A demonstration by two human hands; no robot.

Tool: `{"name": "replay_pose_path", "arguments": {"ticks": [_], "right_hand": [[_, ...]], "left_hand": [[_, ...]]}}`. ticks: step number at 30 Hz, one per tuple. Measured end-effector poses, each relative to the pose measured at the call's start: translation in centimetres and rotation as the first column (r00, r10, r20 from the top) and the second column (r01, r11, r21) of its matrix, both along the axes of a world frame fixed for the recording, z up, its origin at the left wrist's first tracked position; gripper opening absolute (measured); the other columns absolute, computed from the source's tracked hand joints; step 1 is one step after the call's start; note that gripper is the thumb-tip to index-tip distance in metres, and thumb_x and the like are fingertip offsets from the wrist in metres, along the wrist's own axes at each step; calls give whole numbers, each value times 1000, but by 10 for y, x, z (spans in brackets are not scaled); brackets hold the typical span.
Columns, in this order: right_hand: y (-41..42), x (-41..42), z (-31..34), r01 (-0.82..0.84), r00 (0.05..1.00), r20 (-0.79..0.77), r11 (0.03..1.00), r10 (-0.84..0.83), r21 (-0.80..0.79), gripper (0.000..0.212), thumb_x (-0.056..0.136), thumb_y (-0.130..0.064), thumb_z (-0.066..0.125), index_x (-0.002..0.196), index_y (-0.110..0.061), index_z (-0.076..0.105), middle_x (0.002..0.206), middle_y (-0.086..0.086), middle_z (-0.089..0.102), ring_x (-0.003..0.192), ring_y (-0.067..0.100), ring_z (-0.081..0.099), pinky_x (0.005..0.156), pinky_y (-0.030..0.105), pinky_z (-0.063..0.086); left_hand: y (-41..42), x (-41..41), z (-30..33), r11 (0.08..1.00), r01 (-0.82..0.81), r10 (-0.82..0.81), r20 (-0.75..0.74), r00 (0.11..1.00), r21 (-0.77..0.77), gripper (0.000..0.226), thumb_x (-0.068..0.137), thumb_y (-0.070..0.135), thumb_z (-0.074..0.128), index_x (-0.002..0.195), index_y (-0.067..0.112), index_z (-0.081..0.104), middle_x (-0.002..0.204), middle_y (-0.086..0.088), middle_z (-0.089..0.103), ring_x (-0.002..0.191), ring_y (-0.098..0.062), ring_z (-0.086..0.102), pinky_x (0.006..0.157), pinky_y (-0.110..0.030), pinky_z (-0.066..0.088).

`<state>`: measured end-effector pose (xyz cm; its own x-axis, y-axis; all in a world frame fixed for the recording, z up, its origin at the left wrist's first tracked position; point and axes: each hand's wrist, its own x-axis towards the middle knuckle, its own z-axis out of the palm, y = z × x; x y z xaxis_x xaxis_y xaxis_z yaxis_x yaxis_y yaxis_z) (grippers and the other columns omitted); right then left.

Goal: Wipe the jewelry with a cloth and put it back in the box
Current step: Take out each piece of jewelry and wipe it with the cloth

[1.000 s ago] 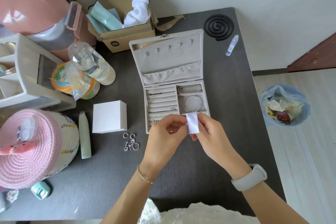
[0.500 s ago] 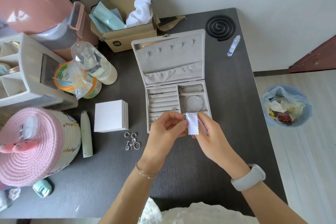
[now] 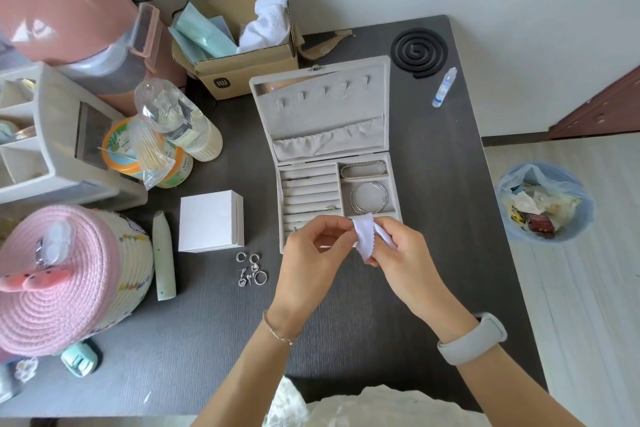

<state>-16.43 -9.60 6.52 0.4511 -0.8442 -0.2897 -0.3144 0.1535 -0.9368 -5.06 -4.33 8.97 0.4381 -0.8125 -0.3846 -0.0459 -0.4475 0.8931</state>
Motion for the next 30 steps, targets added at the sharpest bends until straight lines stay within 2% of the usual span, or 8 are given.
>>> {"name": "replay_pose_path", "arguments": {"ticks": [4, 8, 12, 16, 19, 23, 26, 30], "right_hand": [[1, 1, 2, 20, 998, 57, 1000, -20, 6, 33, 87, -5, 56, 59, -24, 57, 52, -7, 53, 50, 2, 52, 47, 9, 38], [2, 0, -5, 35, 997, -70, 997, -39, -66, 34, 88, -7, 56, 60, -27, 55, 51, -10, 53, 46, 4, 54, 47, 16, 41], [5, 0, -10, 36, 989, -135, 992, -52, -120, 27, 87, -3, 55, 63, -16, 57, 48, -13, 50, 46, -2, 55, 44, 11, 42], [3, 0, -11, 64, 992, -116, 992, -52, 105, 40, 88, -1, 51, 53, -20, 50, 47, -7, 49, 38, -2, 51, 58, 24, 49], [4, 0, -6, 33, 997, -76, 999, -30, 29, 39, 88, -9, 54, 53, -25, 54, 45, -11, 50, 43, 2, 50, 48, 14, 38], [6, 2, -4, 36, 998, -55, 999, -34, 35, 34, 90, -17, 52, 59, -5, 59, 44, -9, 49, 48, 6, 44, 48, 16, 34], [2, 1, -11, 72, 992, -104, 997, -71, 0, 46, 90, -21, 53, 45, -28, 47, 40, -12, 44, 47, 9, 42, 48, 11, 32], [0, -8, -23, -133, 962, -249, 988, 108, -83, 33, 89, -16, 49, 62, -36, 48, 50, -22, 52, 55, 2, 55, 52, 8, 37]], "left_hand": [[1, 1, 0, 999, 26, -22, 112, 993, -30, 18, 81, 5, 62, 83, 22, 68, 86, 4, 69, 76, -6, 63, 73, -15, 49], [3, -3, 0, 1000, 28, -27, 114, 993, -10, 25, 82, 6, 63, 77, 31, 64, 86, 4, 68, 74, -1, 61, 69, -8, 45], [4, -3, -3, 999, -19, 19, -3, 1000, 46, 19, 81, 7, 63, 77, 24, 68, 74, 7, 67, 64, 0, 58, 69, -12, 47], [8, 0, -7, 996, -63, 74, -177, 981, 69, 8, 82, 4, 62, 84, 4, 70, 65, 2, 65, 61, -5, 58, 66, -17, 50], [9, 1, -6, 998, -42, 50, -168, 984, 51, 7, 82, 5, 63, 80, 7, 69, 62, 7, 64, 60, -3, 57, 64, -15, 49], [10, 0, -7, 999, -15, 19, -105, 994, 39, 14, 84, 5, 60, 75, 14, 65, 60, 10, 63, 60, -2, 57, 65, -16, 49], [17, 7, -13, 995, -74, 77, -41, 996, 70, 15, 84, 7, 60, 74, 18, 62, 64, 4, 63, 63, -9, 59, 72, -25, 51], [43, 36, -37, 976, -164, 98, 384, 918, 144, 13, 81, 10, 64, 74, 20, 62, 80, 0, 65, 70, -11, 61, 71, -15, 46]]}}
